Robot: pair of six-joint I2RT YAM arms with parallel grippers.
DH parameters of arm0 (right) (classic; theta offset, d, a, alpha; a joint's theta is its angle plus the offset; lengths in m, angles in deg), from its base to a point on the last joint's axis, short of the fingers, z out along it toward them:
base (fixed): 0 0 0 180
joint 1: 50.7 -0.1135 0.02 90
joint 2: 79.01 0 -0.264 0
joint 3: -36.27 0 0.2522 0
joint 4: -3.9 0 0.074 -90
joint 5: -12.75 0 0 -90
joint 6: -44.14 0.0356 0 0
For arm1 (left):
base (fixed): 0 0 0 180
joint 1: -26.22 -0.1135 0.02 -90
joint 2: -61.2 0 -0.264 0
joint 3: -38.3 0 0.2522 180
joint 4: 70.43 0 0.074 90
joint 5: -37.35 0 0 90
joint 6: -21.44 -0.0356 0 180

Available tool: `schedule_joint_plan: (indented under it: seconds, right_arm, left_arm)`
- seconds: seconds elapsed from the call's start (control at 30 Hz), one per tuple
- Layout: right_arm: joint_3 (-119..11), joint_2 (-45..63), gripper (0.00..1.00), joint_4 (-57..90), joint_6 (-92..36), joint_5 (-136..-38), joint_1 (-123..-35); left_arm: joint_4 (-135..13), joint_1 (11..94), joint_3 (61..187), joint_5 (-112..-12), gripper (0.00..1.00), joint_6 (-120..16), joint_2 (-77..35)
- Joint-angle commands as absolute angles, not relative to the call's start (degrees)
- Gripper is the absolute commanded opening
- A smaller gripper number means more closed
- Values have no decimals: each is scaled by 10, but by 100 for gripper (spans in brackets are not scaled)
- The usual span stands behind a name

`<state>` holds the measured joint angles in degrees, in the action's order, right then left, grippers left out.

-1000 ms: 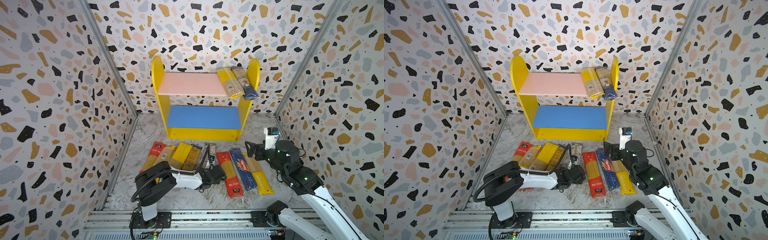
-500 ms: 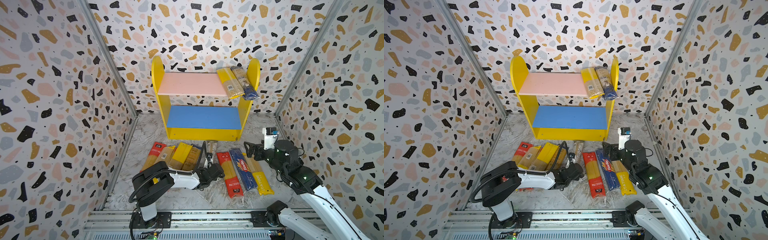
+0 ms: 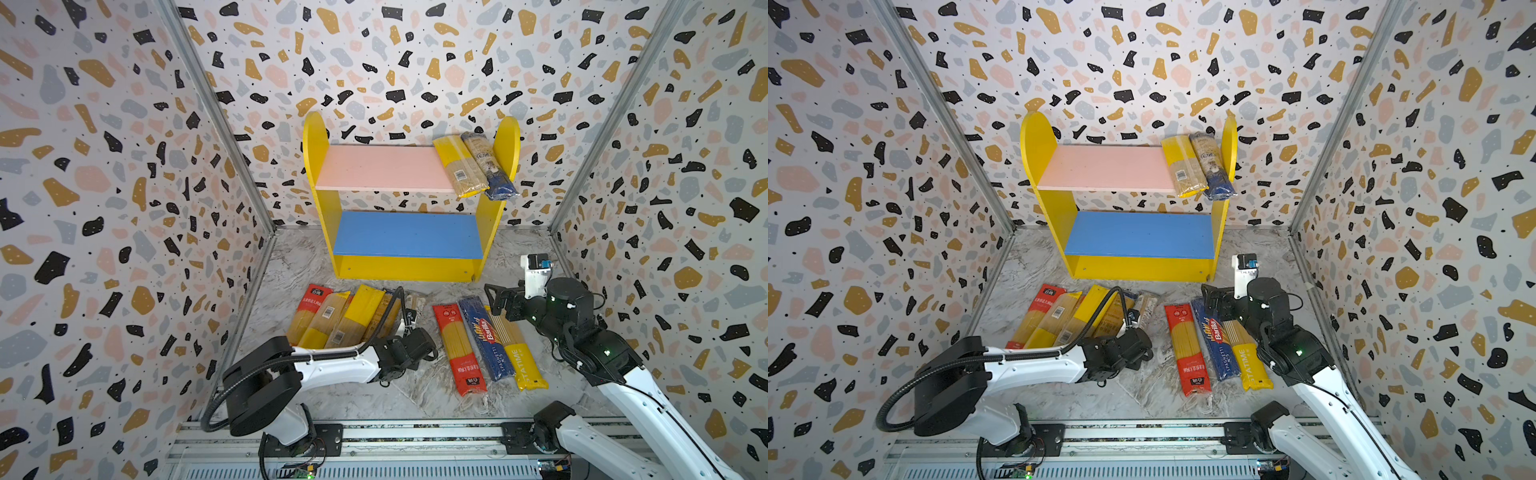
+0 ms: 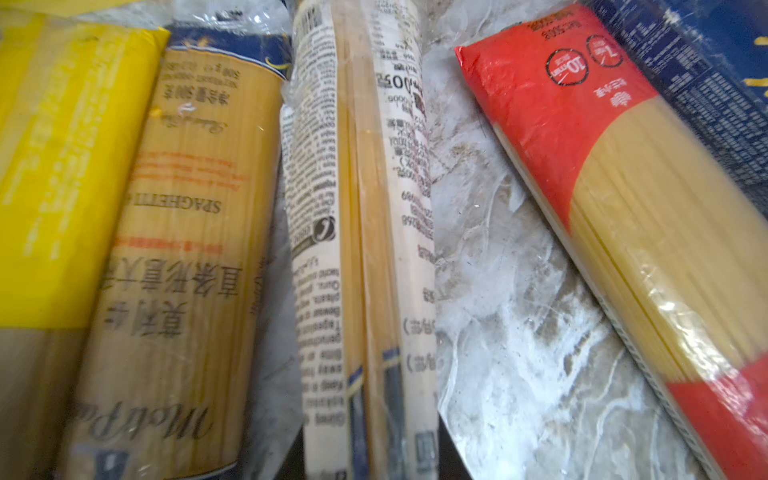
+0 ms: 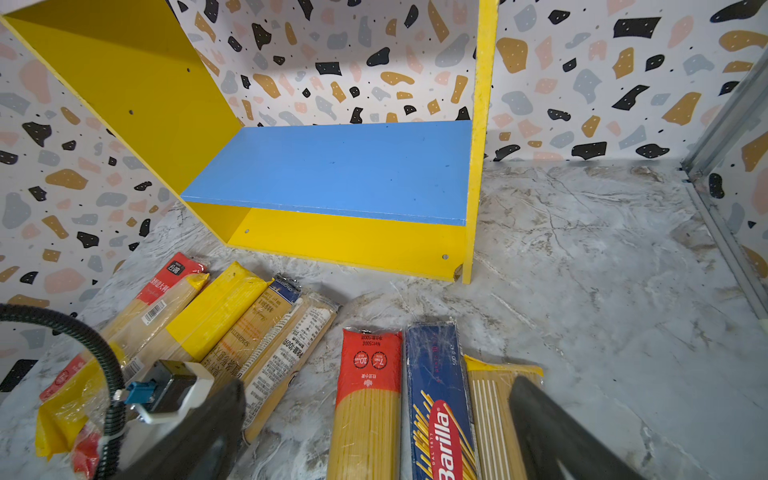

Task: Place and organize the pasta boxes and bags onto the shelf
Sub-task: 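Close the left gripper on the white-labelled bag's end and lift it, then raise the white-labelled bag upright and carry it above the pink shelf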

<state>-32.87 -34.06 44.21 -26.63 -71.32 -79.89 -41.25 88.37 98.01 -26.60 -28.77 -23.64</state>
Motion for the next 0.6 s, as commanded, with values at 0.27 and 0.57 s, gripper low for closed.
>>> schedule_joint_plan:
  seconds: [0.27,0.57]
  right_arm:
    - [-409,-326,99,446,-286,-705,-797]
    - [-427,-307,99,432,-283,-730,-797]
  left_arm:
    - [-306,886,1080,-164,0,-346,-56]
    - [-231,886,1164,-145,0,-367,51]
